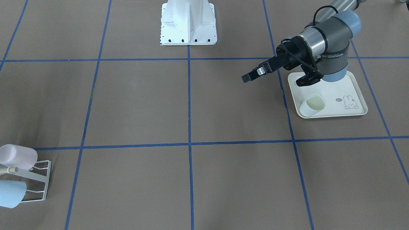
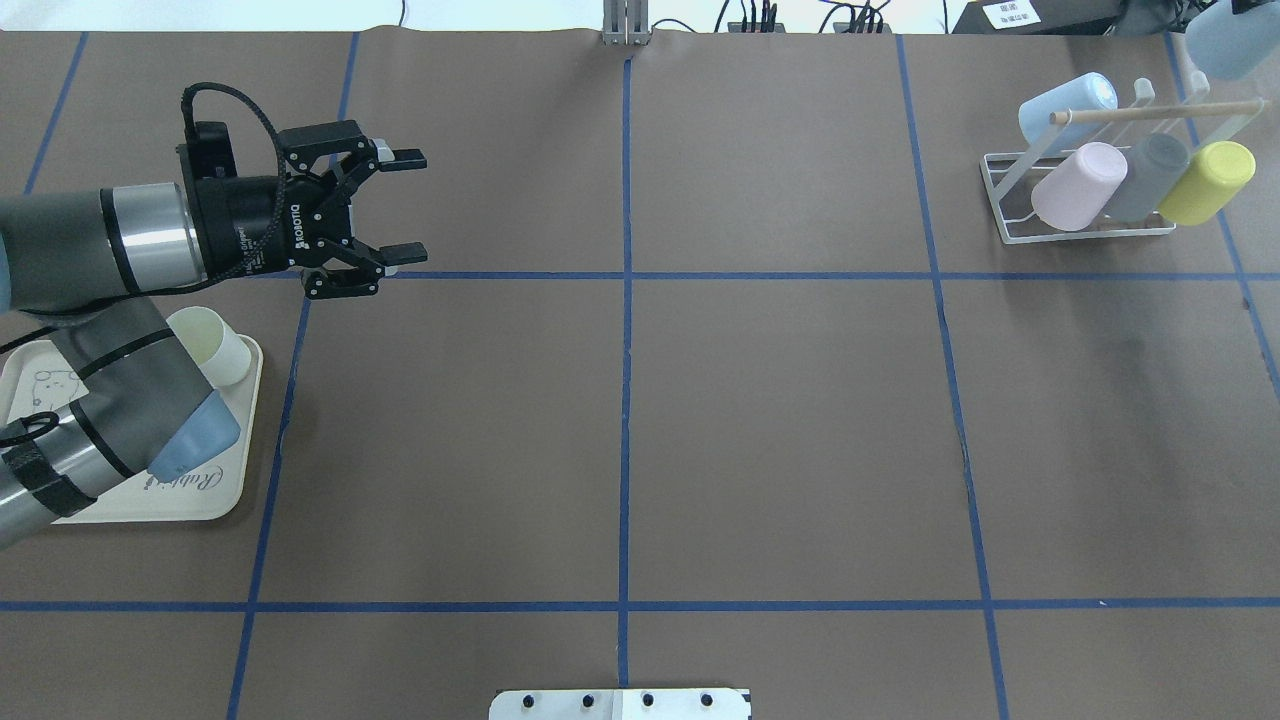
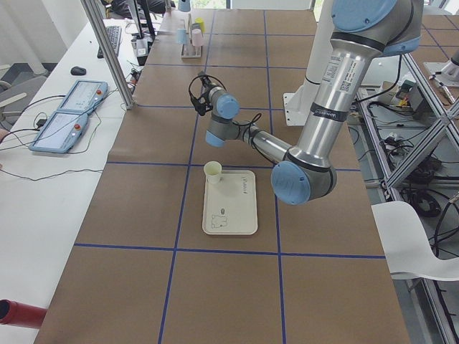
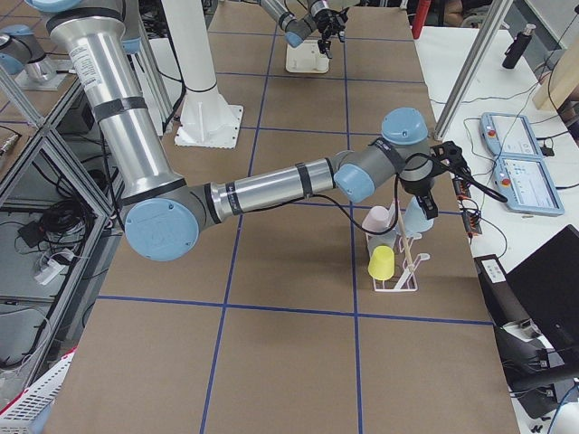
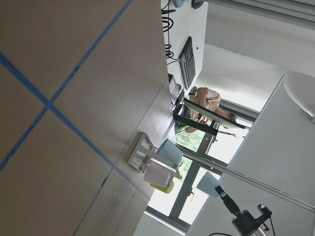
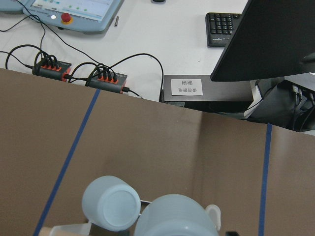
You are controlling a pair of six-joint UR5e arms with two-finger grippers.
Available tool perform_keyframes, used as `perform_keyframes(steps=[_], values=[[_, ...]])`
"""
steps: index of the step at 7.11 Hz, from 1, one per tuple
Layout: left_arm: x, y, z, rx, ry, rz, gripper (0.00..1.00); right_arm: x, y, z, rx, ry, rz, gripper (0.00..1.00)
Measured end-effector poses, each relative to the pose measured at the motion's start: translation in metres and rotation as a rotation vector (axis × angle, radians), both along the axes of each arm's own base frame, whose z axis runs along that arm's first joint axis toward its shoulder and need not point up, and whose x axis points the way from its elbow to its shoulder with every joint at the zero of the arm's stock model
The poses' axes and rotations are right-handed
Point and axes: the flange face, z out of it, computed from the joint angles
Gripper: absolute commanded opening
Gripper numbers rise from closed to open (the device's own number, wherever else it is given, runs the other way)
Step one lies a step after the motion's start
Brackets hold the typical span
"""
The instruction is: Transfer IKEA cup to right arm and place on rack
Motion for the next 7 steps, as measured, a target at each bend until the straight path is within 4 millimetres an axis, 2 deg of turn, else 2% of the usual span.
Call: perform_keyframes(steps=[1,2,3,4,5,7], values=[[-0.002,-0.007,0.006,0.023,-0.085,-0.005,1.0,-0.001,-0.028,0.016,-0.051,0.009,-0.017,0.21],[-0.003,-0.012,0.01,0.046,-0.146,0.0,1.0,-0.004,-0.048,0.018,-0.095,0.003,-0.03,0.21],[-0.003,-0.014,0.013,0.057,-0.175,0.004,1.0,-0.007,-0.062,0.008,-0.132,-0.007,-0.04,0.21],[-0.003,-0.015,0.014,0.061,-0.186,0.005,1.0,-0.013,-0.07,-0.004,-0.16,-0.014,-0.051,0.21],[-0.003,-0.015,0.014,0.061,-0.189,0.005,1.0,-0.022,-0.073,-0.003,-0.185,-0.015,-0.063,0.21],[-0.003,-0.015,0.014,0.062,-0.19,0.003,1.0,-0.041,-0.073,0.016,-0.225,-0.004,-0.089,0.21]])
